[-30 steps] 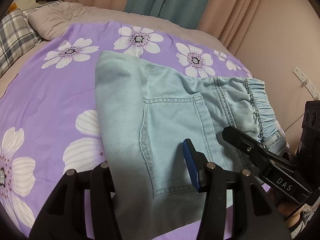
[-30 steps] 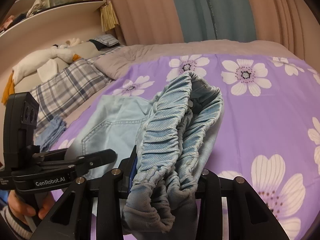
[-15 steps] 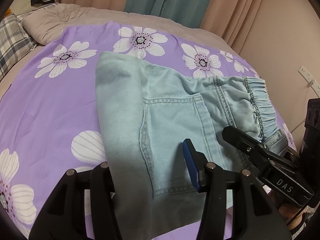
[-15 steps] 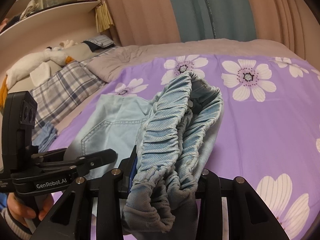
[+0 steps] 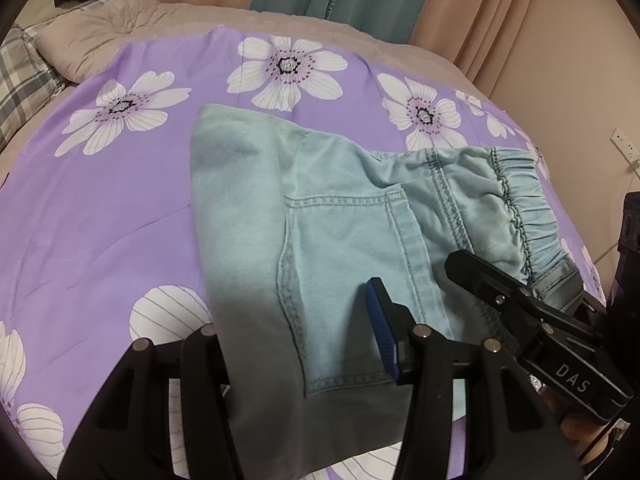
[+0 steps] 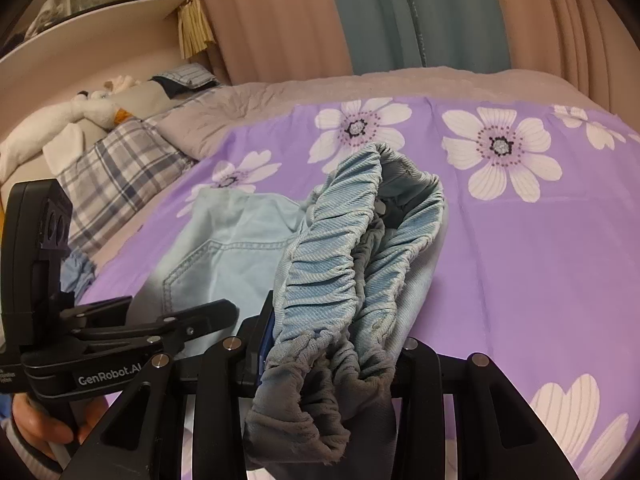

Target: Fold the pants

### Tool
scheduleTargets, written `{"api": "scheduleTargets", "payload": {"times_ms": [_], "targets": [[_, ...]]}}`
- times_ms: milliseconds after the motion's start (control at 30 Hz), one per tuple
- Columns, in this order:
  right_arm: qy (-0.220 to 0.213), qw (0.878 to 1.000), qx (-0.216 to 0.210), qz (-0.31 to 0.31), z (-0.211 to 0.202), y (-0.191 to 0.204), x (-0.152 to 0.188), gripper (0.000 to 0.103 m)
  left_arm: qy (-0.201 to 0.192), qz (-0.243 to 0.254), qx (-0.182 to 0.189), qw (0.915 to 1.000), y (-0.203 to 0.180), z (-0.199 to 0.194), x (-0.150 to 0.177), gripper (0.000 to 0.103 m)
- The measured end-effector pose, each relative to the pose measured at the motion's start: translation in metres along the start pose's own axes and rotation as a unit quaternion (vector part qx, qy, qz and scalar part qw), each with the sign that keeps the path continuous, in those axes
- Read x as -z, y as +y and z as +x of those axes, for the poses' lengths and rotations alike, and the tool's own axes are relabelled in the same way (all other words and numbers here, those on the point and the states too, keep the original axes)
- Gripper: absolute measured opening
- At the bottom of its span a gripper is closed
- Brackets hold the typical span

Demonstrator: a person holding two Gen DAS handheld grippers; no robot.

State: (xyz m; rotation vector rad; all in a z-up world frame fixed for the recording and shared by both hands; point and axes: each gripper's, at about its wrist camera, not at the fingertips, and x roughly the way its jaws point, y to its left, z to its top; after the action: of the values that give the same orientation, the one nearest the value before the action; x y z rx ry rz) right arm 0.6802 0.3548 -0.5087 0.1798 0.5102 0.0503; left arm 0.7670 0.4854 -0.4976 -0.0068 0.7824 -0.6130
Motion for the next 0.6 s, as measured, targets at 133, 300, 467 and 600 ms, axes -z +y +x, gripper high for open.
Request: {"api": "scheduleTargets", "payload": {"times_ms": [133,300,467,600], "targets": [[0.007,1.0,-0.001,0.0,0.01,-0.004,-0.001,0.04,0.007,-0.002,-0.003,1.0,0.003,0.009,-0.002,0.05],[0.016,1.0,0.0,0.002,0.019,-0.007,-0.001,0.039,0.017,-0.002,-0.006,0.9998,0.006,0.02,-0.003,0.05],[0.024,1.0,0.0,0.005,0.027,-0.009,-0.002,0.04,0.024,-0.007,-0.01,0.9996,0.009,0.029,-0.004,0.05],[0.029,1.0,0.0,0.005,0.033,-0.009,-0.004,0.04,0.029,-0.009,-0.013,0.9995,0.012,0.033,-0.006,0.05]]}}
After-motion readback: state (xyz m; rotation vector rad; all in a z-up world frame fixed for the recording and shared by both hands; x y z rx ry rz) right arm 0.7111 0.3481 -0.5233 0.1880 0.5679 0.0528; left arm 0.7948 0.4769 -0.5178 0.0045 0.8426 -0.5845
